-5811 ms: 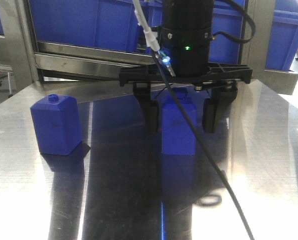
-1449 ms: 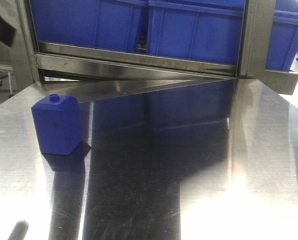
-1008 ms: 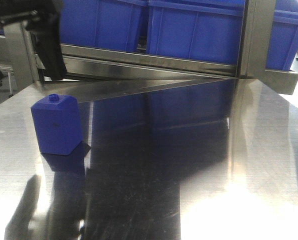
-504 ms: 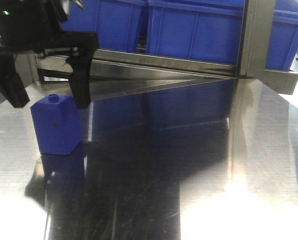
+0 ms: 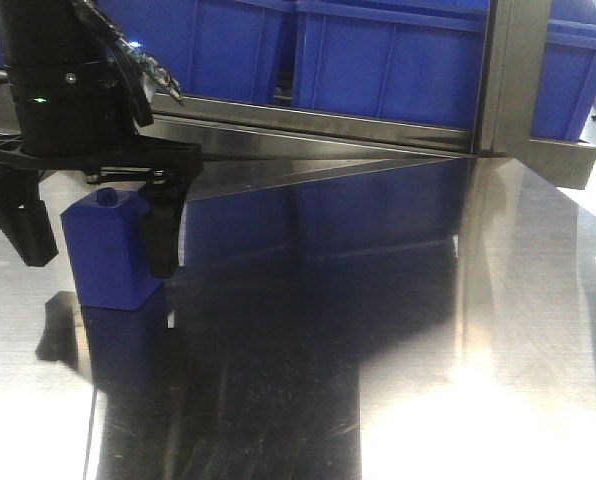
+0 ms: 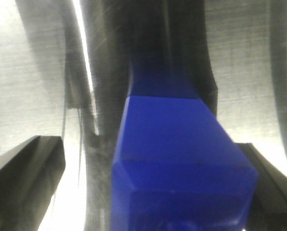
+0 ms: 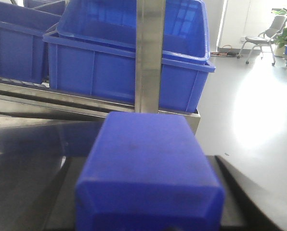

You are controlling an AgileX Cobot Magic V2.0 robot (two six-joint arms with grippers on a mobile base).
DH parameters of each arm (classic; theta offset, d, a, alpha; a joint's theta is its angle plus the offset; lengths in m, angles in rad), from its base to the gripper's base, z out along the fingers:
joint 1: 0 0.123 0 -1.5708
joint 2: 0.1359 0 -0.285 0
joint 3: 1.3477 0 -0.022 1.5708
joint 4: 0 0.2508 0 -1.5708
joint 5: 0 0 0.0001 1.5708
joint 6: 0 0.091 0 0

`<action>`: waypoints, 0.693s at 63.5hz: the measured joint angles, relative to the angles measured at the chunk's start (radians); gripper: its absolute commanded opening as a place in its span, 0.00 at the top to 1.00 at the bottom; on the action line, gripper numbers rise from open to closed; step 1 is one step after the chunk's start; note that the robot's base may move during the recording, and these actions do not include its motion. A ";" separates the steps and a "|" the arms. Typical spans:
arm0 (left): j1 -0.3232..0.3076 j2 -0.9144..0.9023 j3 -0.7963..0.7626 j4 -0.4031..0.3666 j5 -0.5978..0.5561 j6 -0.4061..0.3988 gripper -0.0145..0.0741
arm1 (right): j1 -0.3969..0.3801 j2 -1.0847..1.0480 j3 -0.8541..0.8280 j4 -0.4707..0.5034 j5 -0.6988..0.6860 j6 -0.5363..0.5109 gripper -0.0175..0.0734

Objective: Pick and sort blue part to right shelf
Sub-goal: 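Lower the left gripper over the other blue part and grasp it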

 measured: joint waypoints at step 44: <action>0.000 0.000 0.000 0.000 0.000 0.000 0.41 | 0.000 0.000 0.000 0.000 0.002 -0.001 0.35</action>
